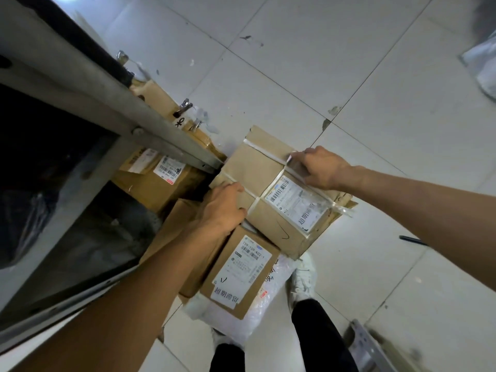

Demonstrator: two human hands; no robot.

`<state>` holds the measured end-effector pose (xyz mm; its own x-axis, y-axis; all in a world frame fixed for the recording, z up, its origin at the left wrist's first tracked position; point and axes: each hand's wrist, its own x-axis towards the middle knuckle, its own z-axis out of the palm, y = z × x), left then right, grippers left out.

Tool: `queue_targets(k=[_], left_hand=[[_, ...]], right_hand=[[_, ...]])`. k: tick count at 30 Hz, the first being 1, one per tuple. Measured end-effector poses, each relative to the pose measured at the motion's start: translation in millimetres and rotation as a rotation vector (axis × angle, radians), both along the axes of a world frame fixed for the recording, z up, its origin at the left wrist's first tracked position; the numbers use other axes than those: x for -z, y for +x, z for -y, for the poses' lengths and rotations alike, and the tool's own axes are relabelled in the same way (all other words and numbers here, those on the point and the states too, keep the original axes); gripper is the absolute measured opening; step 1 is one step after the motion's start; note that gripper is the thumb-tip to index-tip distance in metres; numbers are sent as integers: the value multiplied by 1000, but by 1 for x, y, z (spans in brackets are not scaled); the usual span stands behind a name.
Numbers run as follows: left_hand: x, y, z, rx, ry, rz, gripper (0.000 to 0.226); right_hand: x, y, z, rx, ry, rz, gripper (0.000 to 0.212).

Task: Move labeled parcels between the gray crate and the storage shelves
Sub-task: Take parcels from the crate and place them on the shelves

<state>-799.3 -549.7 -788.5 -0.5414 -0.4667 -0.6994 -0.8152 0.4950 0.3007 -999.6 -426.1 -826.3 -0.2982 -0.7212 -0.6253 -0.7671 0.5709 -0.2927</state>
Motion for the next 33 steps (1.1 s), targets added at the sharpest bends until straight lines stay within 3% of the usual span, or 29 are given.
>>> queue_targets(k=[5, 14, 22, 29, 33], left_hand=[[-12, -2, -2, 112, -7, -21, 62], [-76, -4, -5, 445, -95, -89, 58], [-213, 49, -6, 678, -145, -226, 57], [-335, 111, -8, 650, -176, -300, 52], [-387, 154, -23, 610, -184, -365, 53]], right_hand=[[-23, 17, -9, -2, -10, 3, 53], [-107, 64, -50, 69, 3, -35, 59], [-248, 148, -79, 242, -44, -141, 65], [-383, 221, -89, 366, -130, -170, 59], [-437, 260, -91, 284, -157, -211, 60]])
